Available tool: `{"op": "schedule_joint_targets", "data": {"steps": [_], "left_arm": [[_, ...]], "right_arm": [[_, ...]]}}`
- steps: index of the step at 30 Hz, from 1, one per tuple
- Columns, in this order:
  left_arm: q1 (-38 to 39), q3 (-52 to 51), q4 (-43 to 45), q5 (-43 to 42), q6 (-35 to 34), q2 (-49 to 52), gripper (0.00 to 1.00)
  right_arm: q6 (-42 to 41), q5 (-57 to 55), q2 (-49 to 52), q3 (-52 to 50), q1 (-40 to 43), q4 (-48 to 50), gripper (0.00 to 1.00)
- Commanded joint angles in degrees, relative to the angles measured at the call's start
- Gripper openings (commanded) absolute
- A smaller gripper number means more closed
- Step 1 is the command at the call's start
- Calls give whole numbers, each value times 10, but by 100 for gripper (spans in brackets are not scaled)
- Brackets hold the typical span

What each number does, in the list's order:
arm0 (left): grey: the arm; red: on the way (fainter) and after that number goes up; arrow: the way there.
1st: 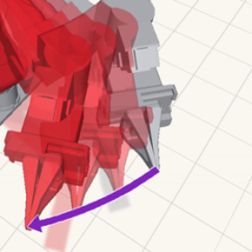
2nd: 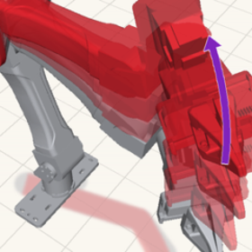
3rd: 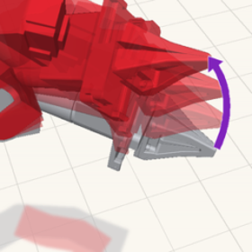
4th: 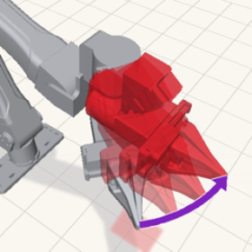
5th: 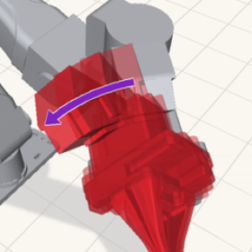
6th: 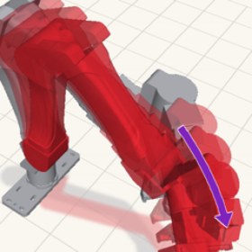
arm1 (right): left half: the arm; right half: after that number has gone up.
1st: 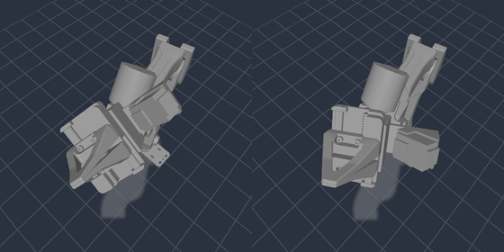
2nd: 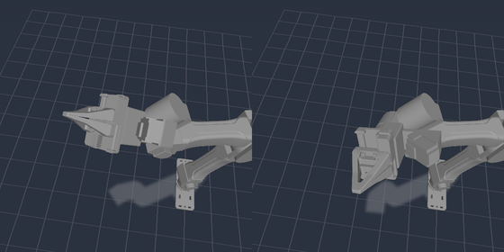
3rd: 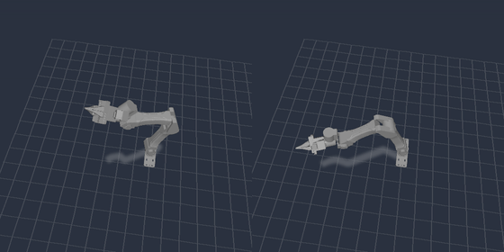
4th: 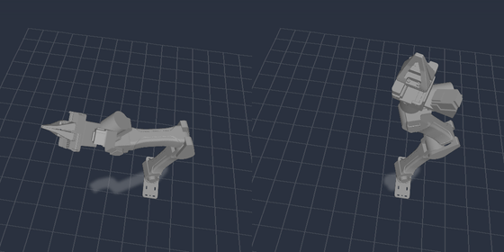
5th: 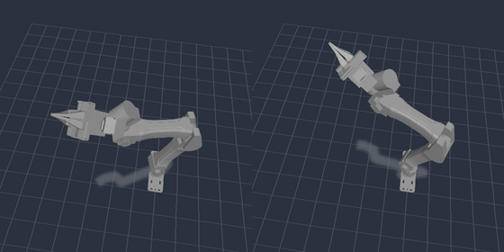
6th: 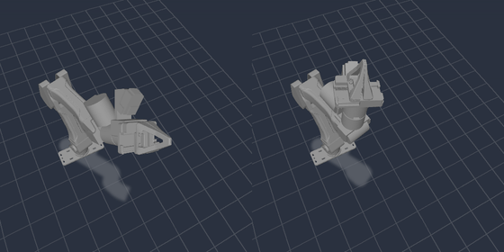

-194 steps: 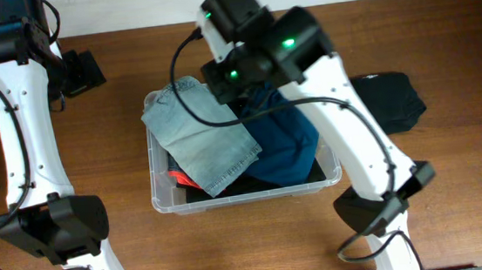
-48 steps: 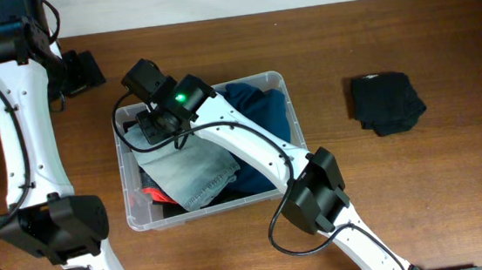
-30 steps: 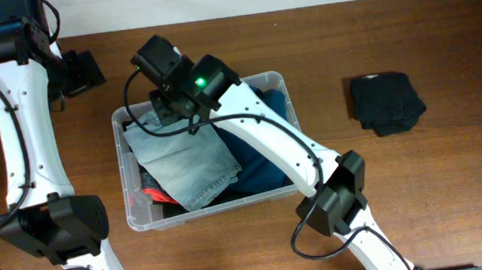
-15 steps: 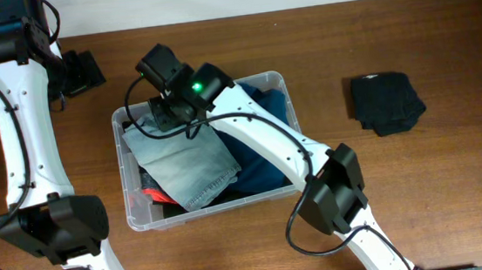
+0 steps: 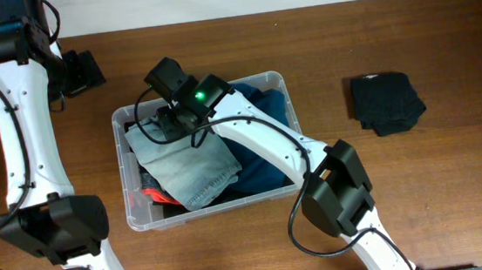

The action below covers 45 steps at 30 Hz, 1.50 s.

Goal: Pack container
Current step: 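Push the jeans down along the container's left wall with the right gripper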

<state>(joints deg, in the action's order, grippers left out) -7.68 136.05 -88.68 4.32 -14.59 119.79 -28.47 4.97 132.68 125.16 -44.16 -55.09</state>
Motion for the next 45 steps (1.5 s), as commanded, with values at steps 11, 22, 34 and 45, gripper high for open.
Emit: {"op": "schedule_joint_targets", "data": {"steps": [11, 22, 34, 45], "left_arm": [[-1, -2, 0, -4, -6, -5, 99], [-1, -2, 0, -4, -6, -5, 100], [-1, -2, 0, -4, -6, -5, 100], [-1, -2, 0, -4, -6, -5, 99]], "right_arm": [[32, 9, -145, 19, -33, -19, 4], [44, 13, -64, 17, -72, -3, 4], [45, -28, 38, 17, -71, 34, 4], [68, -44, 38, 19, -67, 24, 4]]}}
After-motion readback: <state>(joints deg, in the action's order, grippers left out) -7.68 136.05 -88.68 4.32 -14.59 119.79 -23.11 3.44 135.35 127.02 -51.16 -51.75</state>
